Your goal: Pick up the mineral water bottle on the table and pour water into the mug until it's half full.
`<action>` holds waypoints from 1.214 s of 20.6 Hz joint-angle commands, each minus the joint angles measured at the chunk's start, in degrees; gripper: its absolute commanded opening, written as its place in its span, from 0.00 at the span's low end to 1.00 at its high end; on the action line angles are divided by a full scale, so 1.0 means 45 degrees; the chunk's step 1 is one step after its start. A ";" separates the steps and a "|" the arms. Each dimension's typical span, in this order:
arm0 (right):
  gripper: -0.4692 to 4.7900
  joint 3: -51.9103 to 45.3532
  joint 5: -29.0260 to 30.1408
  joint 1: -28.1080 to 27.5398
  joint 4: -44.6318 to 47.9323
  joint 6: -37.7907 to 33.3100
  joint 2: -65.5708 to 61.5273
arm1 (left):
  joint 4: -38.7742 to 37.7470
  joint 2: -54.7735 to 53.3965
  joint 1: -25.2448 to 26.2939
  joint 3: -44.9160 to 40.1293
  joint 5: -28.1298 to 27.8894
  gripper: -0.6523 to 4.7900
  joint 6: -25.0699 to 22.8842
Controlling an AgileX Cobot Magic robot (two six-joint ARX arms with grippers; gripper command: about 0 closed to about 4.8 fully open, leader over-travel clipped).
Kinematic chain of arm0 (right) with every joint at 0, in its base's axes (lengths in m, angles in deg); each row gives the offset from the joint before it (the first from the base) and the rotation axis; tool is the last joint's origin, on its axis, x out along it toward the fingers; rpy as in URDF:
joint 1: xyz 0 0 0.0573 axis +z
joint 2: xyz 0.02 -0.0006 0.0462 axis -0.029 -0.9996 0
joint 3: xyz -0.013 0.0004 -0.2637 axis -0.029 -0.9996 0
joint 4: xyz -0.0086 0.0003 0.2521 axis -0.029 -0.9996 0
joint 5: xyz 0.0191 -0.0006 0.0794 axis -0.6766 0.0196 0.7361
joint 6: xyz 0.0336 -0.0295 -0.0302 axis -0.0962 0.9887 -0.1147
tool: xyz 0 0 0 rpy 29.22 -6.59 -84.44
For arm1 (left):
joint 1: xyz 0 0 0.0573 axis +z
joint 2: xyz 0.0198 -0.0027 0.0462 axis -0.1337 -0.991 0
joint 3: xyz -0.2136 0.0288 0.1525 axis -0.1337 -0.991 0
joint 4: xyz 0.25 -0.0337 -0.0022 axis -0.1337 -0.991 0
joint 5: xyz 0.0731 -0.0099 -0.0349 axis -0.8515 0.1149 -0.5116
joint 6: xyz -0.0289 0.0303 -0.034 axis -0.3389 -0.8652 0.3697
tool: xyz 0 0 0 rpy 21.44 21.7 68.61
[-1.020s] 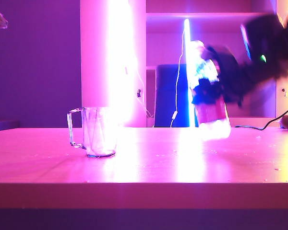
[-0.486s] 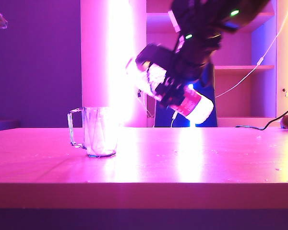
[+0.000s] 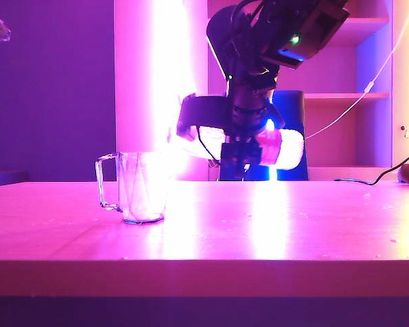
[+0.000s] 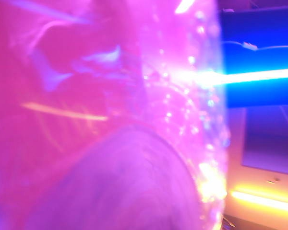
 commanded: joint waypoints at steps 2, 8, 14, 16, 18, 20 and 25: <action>0.55 0.0175 -0.1117 0.0078 0.1651 0.1501 0.0243 | 0.0155 0.0005 0.0005 0.0068 0.0049 0.11 -0.0044; 0.55 0.0447 -0.1530 0.0340 0.1987 0.2535 0.0355 | 0.0160 0.0005 0.0005 0.0068 0.0053 0.11 -0.0044; 0.55 0.0471 -0.2249 0.0772 0.1977 0.2866 0.0529 | 0.0165 0.0005 0.0005 0.0068 0.0044 0.11 -0.0340; 0.55 0.0471 -0.2443 0.0889 0.1977 0.3104 0.0559 | 0.0165 0.0005 0.0005 0.0068 0.0044 0.11 -0.0427; 0.55 0.0471 -0.2871 0.0957 0.1967 0.3152 0.0563 | 0.0160 0.0010 0.0005 0.0068 0.0049 0.11 -0.0427; 0.55 0.0471 -0.3415 0.0991 0.1967 0.3152 0.0568 | 0.0160 0.0010 0.0005 0.0068 0.0049 0.11 -0.0427; 0.55 0.0471 -0.3769 0.1175 0.1870 0.3225 0.0748 | 0.0160 0.0005 0.0005 0.0068 0.0049 0.11 -0.0423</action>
